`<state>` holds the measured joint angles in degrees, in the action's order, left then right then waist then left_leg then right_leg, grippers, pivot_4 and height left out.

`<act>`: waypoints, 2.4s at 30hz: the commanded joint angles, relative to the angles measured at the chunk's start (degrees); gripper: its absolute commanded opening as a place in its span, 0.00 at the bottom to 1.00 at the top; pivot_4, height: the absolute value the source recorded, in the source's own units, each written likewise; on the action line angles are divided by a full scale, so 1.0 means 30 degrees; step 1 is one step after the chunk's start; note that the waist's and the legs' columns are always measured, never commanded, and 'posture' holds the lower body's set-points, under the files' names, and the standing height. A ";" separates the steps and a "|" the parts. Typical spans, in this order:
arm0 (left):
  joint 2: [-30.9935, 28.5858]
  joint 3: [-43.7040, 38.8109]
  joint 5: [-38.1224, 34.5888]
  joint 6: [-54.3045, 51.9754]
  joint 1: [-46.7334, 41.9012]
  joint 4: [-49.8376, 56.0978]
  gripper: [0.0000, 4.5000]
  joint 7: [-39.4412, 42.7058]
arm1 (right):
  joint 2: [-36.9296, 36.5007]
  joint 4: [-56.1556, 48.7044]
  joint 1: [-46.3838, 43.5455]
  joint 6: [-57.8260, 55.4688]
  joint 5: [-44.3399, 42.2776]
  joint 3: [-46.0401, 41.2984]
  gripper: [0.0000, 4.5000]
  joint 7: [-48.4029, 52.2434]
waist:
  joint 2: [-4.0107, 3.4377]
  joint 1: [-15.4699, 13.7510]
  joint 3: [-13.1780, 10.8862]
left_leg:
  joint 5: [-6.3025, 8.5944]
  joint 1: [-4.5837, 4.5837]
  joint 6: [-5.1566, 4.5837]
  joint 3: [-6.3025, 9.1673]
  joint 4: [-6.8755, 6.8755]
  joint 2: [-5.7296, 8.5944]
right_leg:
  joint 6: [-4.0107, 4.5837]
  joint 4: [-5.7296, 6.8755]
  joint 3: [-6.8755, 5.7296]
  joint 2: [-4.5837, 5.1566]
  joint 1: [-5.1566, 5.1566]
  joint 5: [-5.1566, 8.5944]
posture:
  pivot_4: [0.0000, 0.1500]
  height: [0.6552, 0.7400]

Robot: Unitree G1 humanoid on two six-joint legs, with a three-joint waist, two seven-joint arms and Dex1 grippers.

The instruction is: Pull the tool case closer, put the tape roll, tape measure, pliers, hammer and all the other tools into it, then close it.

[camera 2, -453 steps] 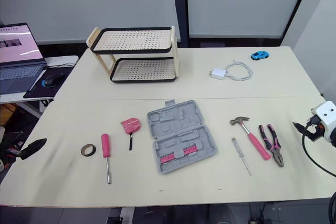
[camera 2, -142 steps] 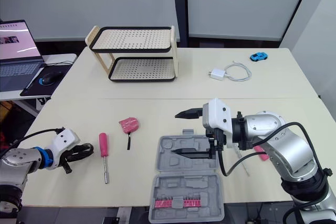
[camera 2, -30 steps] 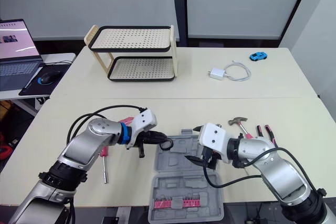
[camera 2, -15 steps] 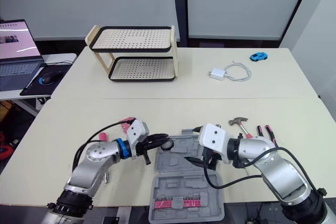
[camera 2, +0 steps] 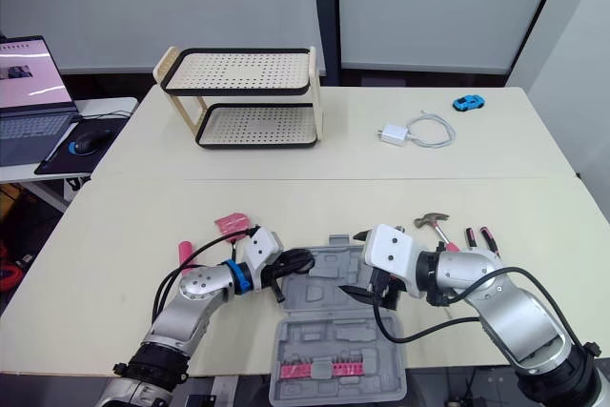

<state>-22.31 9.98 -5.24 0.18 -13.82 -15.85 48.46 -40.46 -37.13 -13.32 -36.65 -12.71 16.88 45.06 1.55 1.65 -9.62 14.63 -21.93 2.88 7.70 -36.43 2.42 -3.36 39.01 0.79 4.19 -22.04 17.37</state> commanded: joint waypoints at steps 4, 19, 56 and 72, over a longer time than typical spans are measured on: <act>-0.0468 0.1053 0.1405 0.0441 -0.0305 -0.0553 0.11 0.0102 | -0.0189 -0.0463 -0.0226 0.0270 0.0042 -0.0395 1.00 0.0046 | -0.0009 -0.0002 0.0024 | 0.0000 0.0005 0.0000 -0.0001 -0.0001 0.0002 | 0.0000 -0.0002 -0.0001 0.0003 0.0011 0.0000 | 1.00 1.00; -0.5604 -0.3756 -0.4952 -0.4227 0.0618 0.4992 0.23 0.4672 | -0.2038 0.2410 0.0524 0.1593 -0.2713 -0.5865 1.00 0.2577 | -0.0022 0.0057 0.0034 | 0.0003 0.0000 -0.0002 0.0004 0.0000 -0.0034 | 0.0000 -0.0007 0.0005 -0.0002 0.0006 0.0000 | 1.00 1.00; -1.4086 -1.3651 -0.5689 -0.6635 0.5926 -0.5084 1.00 0.7860 | -0.7540 1.5374 0.3467 0.5928 -0.2629 -1.2613 1.00 0.8448 | -0.0151 0.0460 -0.0050 | 0.0020 0.0080 -0.0023 -0.0175 0.0105 -0.0076 | 0.0029 0.0004 0.0063 -0.0013 -0.0006 0.0015 | 1.00 1.00; -0.8819 -1.7241 -0.8023 -1.0186 1.2904 0.7540 1.00 0.3926 | -0.0037 0.4432 -0.4339 0.1350 -0.7175 -0.5376 1.00 0.5865 | -0.0128 0.0355 -0.0049 | 0.0027 0.0013 -0.0008 -0.0046 0.0096 -0.0102 | 0.0038 -0.0027 0.0075 0.0034 -0.0053 0.0007 | 1.00 1.00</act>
<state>-49.10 -38.78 -27.55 -29.25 24.08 2.51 61.50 -41.00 -21.05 -24.71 -31.92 -31.69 0.61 63.10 1.17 2.72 -9.77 14.71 -21.88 2.86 7.56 -36.15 2.12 -3.24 38.93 1.02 4.31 -22.20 17.39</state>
